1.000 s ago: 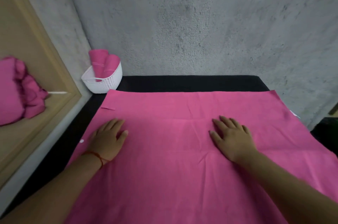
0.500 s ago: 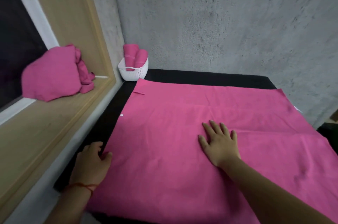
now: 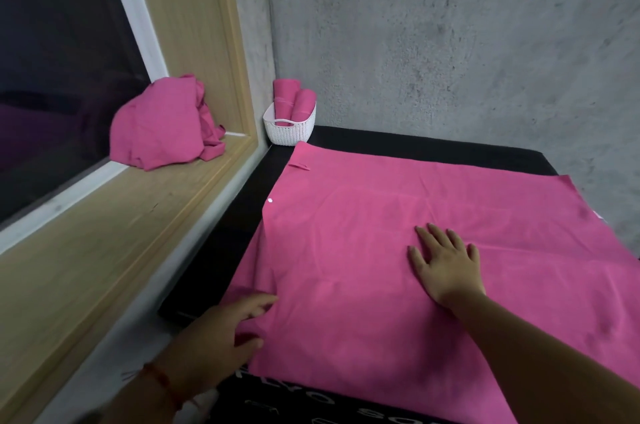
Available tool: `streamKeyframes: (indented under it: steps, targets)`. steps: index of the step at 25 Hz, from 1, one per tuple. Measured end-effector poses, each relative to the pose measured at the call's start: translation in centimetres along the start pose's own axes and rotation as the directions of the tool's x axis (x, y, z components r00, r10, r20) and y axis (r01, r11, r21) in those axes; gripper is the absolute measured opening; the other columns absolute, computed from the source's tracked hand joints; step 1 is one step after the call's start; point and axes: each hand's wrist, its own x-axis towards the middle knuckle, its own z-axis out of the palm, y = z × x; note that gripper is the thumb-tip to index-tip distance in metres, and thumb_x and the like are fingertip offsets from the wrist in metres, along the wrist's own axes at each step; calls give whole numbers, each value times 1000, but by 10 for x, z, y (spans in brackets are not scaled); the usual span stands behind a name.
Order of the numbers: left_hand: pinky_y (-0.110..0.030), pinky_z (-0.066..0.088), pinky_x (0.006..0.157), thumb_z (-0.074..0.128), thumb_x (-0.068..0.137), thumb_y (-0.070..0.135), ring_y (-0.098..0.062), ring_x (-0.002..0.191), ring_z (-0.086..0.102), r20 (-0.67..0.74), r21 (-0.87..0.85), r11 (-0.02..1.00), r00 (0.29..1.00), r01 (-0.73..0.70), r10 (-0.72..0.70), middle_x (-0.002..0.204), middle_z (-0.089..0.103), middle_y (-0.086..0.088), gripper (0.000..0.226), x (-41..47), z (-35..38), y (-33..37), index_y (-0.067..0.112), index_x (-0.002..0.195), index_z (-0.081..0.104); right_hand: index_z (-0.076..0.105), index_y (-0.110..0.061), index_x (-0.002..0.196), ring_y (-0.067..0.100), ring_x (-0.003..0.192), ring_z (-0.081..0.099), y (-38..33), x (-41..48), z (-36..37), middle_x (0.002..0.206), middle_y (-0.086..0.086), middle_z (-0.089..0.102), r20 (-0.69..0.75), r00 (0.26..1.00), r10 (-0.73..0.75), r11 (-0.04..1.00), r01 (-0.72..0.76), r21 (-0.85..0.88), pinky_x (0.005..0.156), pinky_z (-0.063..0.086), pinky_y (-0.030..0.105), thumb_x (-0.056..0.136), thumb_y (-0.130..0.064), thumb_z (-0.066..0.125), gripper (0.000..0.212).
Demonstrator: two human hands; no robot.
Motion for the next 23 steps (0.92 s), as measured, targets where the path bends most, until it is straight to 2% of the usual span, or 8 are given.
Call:
streamKeyframes:
  steps: [2, 5, 9, 12, 16, 20, 22, 23]
  targets:
    - [-18, 47, 106, 74, 85, 18, 13, 124, 56, 9, -7, 1000, 1000, 6, -6, 130, 63, 28, 75, -5, -2, -5, 62, 140, 49, 25, -44, 164, 23, 161, 17, -1, -2, -3, 174, -14, 21, 27, 1000, 2, 1000, -2, -5, 126, 16, 58, 102, -72, 21, 69]
    - [-27, 53, 102, 74, 86, 6, 1, 116, 66, -77, -114, 993, 996, 43, -52, 121, 70, 21, 80, -14, -4, -14, 65, 134, 49, 34, -43, 160, 25, 155, 30, -2, -4, -8, 169, -11, 33, 74, 997, 27, 996, -21, -85, 121, 21, 59, 99, -72, 18, 69]
    - [-33, 55, 96, 77, 84, 11, 0, 101, 72, -115, -192, 973, 982, 126, -149, 108, 75, 19, 55, -21, -5, -21, 41, 125, 56, 50, -34, 149, 30, 142, 46, -47, 67, -34, 157, -2, 49, 89, 996, -26, 999, 29, -28, 116, 33, 59, 103, -63, 31, 57]
    - [-23, 54, 86, 77, 88, 19, 3, 91, 71, -81, -140, 977, 982, 160, -172, 96, 75, 23, 32, -18, -14, -25, 32, 111, 58, 35, -20, 163, 34, 150, 40, -109, 137, -37, 167, 8, 39, 157, 972, -176, 978, 154, 141, 121, 35, 52, 109, -47, 41, 60]
    - [-33, 57, 86, 69, 89, 40, 0, 88, 71, 67, 11, 986, 984, 167, -167, 95, 74, 22, 20, -21, -30, -43, 33, 104, 57, 18, -12, 168, 39, 149, 43, -171, 199, -26, 168, 19, 36, 283, 949, -138, 978, 85, 192, 121, 36, 46, 108, -38, 45, 70]
    - [-24, 54, 86, 64, 99, 30, -4, 89, 70, 47, -58, 992, 993, 110, -108, 93, 73, 11, 8, -24, -43, -44, 25, 100, 58, 31, -13, 161, 40, 145, 45, -191, 215, -9, 163, 20, 42, 334, 941, -52, 995, 21, 94, 122, 34, 47, 101, -56, 50, 77]
    - [-12, 48, 79, 62, 102, 18, 0, 87, 69, 11, -181, 977, 994, 111, -110, 90, 74, 10, 10, -26, -47, -39, 25, 94, 62, 32, -19, 161, 38, 148, 43, -189, 211, -6, 163, 16, 43, 318, 947, -46, 999, 37, 35, 125, 28, 52, 96, -67, 51, 82]
    - [-15, 47, 79, 62, 102, 17, -4, 85, 69, 24, -269, 958, 995, 100, -97, 89, 74, 5, 13, -27, -49, -39, 26, 93, 63, 33, -20, 160, 37, 149, 42, -188, 210, -7, 164, 14, 43, 316, 948, -47, 999, 43, 19, 126, 25, 54, 96, -69, 51, 83]
